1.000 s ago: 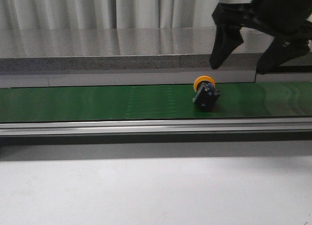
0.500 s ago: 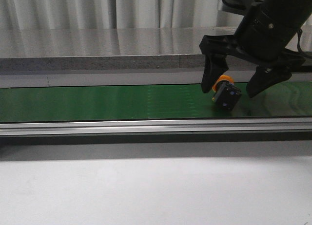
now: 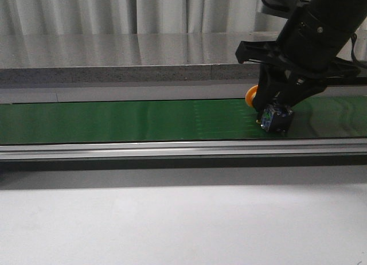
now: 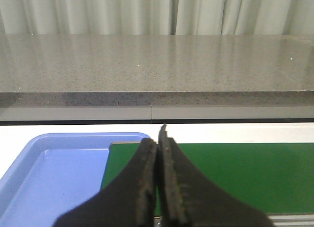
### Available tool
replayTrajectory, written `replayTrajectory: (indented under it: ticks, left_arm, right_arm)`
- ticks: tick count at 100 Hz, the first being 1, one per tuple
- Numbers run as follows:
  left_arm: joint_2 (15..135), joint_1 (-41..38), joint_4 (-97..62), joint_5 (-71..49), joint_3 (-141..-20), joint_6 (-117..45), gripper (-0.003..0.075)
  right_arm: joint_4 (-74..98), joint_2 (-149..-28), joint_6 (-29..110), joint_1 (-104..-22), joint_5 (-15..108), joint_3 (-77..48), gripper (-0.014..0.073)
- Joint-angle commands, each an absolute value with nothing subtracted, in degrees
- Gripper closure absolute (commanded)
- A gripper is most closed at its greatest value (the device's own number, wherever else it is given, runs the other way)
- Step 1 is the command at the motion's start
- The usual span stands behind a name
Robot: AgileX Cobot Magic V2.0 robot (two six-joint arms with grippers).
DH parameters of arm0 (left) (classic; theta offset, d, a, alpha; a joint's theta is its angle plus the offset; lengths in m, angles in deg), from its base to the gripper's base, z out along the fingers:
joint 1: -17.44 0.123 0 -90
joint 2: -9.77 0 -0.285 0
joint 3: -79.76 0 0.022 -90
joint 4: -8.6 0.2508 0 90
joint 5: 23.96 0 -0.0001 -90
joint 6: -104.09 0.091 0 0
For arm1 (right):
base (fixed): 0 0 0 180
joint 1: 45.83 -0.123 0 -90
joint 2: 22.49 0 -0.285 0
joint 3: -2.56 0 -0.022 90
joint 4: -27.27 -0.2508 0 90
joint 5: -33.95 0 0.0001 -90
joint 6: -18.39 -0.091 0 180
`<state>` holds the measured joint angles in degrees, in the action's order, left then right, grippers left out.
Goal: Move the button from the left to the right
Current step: 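Close the right gripper on the button and lift it off the belt, then carry the button with the right gripper over the green tray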
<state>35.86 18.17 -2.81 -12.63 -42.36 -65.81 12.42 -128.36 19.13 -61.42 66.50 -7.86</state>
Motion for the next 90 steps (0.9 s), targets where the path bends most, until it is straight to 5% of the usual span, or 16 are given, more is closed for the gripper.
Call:
replayTrajectory:
  ticks: [1, 41, 90]
  left_arm:
    - [36.22, 17.70, -3.45, -17.49, -43.92, -65.75, 0.0740]
    - [36.22, 17.70, -3.45, -17.49, -43.92, -65.75, 0.0740]
    - [36.22, 17.70, -3.45, -17.49, -43.92, -65.75, 0.0740]
  right_arm:
    - [11.54, -126.03, 19.85, -61.41, 65.65, -6.17, 0.0377]
    - [14.09, -123.05, 19.85, -59.98, 67.85, -5.65, 0.0377]
    - [19.95, -120.08, 28.48, -43.85, 80.21, 5.94, 0.0377]
